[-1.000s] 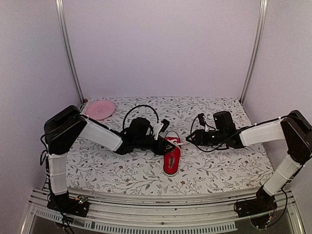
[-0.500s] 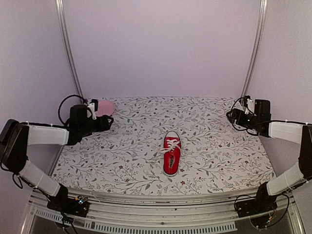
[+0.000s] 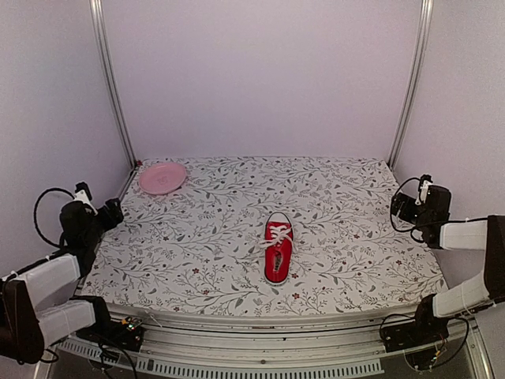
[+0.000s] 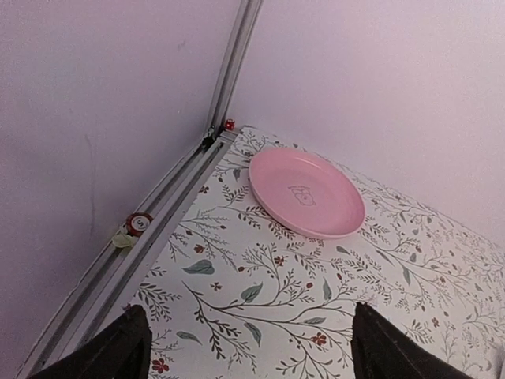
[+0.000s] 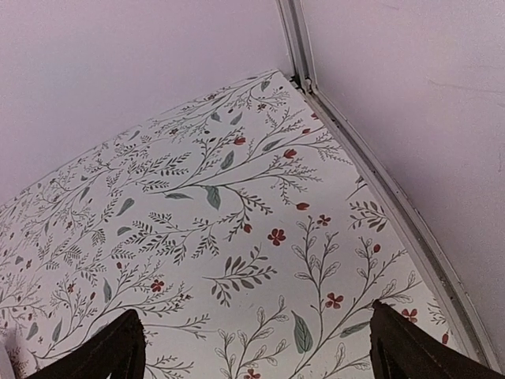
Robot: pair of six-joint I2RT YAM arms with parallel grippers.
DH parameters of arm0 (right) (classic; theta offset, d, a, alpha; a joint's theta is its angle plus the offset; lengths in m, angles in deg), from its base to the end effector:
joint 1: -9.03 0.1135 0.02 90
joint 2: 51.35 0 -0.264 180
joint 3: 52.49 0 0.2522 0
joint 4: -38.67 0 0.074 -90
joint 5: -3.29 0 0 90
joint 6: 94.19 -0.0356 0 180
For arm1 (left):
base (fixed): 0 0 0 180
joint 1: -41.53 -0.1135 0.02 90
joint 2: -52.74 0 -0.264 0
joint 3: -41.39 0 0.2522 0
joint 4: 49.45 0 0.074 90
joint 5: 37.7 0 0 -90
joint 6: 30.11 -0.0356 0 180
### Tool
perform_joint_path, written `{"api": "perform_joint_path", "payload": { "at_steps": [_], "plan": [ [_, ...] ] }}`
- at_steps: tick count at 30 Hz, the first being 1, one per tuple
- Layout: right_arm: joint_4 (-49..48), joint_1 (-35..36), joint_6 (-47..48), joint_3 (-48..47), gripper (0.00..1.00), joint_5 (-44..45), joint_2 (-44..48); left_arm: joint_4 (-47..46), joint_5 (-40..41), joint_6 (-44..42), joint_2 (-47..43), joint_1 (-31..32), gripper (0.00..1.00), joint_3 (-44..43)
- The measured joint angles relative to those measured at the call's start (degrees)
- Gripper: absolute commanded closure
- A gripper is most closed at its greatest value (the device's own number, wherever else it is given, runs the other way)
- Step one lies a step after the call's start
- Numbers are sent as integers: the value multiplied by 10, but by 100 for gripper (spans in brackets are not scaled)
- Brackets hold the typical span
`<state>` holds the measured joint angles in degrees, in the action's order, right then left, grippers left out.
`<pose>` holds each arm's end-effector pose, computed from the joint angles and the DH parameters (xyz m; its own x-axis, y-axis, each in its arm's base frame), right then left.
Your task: Tie the shoes
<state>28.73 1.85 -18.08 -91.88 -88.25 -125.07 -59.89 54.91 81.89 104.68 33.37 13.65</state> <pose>0.2522 -0.0308 0.1794 -0.3736 0.2889 -0.8815 0.1961 0.9534 0.2294 0.1915 0.0291 0.1919 -0.1488 -0.3994 -0.9046 -0.2603 0.8984 -0.3538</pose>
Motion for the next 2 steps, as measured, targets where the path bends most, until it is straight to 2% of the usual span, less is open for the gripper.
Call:
{"api": "perform_joint_path", "payload": {
  "at_steps": [2],
  "plan": [
    [-20,0,0,2,1,10,-12,-15,10,-17,3,0,11,2]
  ]
}}
